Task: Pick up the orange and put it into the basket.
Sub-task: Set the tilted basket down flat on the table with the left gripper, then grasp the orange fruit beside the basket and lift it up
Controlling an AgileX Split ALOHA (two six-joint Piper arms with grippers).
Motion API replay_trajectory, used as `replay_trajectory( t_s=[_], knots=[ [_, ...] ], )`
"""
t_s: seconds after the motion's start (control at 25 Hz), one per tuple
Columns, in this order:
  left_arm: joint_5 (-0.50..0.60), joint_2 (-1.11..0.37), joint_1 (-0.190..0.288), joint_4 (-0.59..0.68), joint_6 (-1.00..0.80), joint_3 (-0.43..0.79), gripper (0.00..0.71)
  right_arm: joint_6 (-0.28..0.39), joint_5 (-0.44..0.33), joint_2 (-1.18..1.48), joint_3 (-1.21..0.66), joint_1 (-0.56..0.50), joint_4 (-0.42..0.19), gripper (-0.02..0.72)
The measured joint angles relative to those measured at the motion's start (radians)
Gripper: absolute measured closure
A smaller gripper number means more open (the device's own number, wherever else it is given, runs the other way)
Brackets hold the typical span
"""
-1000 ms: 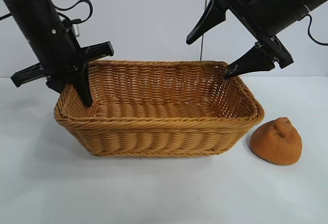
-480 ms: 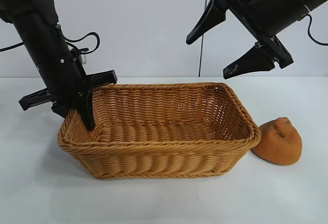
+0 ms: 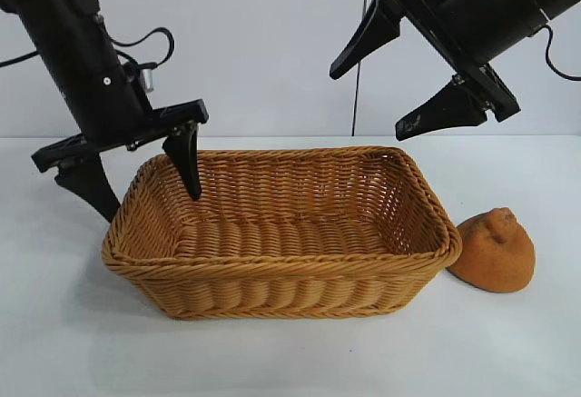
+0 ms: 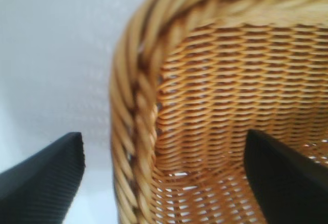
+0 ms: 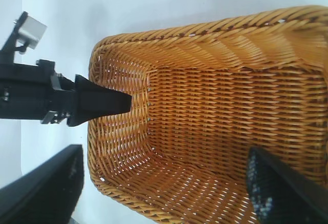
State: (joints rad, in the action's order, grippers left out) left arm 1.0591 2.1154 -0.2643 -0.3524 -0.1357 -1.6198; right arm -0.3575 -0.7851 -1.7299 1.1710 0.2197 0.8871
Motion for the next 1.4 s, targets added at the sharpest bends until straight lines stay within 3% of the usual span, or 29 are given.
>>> replay_trajectory(
  t_s=[0.2,0.36,0.72,1.04,1.4],
  knots=[
    [0.114,-0.034,0.013,0.085,0.001,-0.156,0.098,0.0,-0.001,0.0,0.0,0.0,-0.003,0.114],
    [0.143,-0.036,0.058,0.177,0.027,-0.26,0.098,0.0,-0.001,0.0,0.0,0.0,-0.014,0.114],
    [0.153,-0.046,0.191,0.28,0.063,-0.27,0.098,0.0,-0.001,0.0,0.0,0.0,-0.025,0.114],
    [0.153,-0.172,0.198,0.325,0.104,-0.099,0.098,0.0,0.0,0.0,0.0,0.0,-0.027,0.114],
    [0.153,-0.473,0.198,0.352,0.106,0.233,0.098,0.0,-0.007,0.0,0.0,0.0,-0.028,0.114]
  ],
)
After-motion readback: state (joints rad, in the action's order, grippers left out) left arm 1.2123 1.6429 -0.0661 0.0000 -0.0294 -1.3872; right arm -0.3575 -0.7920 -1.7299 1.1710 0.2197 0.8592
